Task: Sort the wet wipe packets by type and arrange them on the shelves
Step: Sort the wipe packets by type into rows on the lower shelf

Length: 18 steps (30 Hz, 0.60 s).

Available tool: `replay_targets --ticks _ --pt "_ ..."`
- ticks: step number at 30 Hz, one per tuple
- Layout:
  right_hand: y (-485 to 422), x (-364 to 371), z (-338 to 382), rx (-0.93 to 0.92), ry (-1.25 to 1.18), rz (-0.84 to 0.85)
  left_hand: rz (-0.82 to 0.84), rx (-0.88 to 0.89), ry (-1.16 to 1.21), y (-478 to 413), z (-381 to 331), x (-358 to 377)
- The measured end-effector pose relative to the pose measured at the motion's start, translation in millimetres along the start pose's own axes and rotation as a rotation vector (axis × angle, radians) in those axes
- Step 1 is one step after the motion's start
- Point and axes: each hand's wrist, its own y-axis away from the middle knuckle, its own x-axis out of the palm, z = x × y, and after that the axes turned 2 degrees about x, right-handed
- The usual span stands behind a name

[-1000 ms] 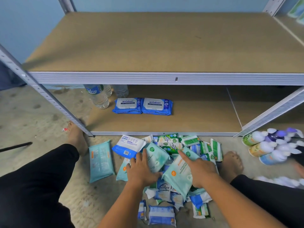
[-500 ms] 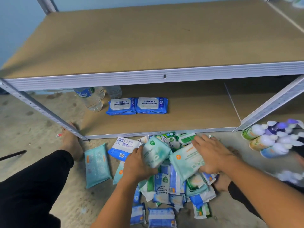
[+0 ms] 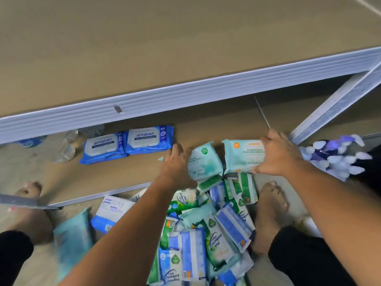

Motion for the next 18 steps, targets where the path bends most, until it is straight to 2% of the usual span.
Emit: replay_targets --ticks 3,8,11,14,18 --pt "-25 15 -12 0.074 -0.048 -0.005 0.001 0.047 -0.054 -49 -11 7" --pt "-55 40 -15 0.136 -0.14 0.023 0.019 0.018 -0.128 -92 -19 25" --pt "-57 60 -8 0.095 -0.157 0.021 -0.034 0.06 -0.127 -87 -21 41" --pt "-53 80 -1 0.002 -0.101 -0.03 -0.052 0.059 -0.098 -79 -22 55" --pt "-46 97 15 -0.029 -0.003 -0.028 -0.089 0.038 -0.124 -81 -29 65"
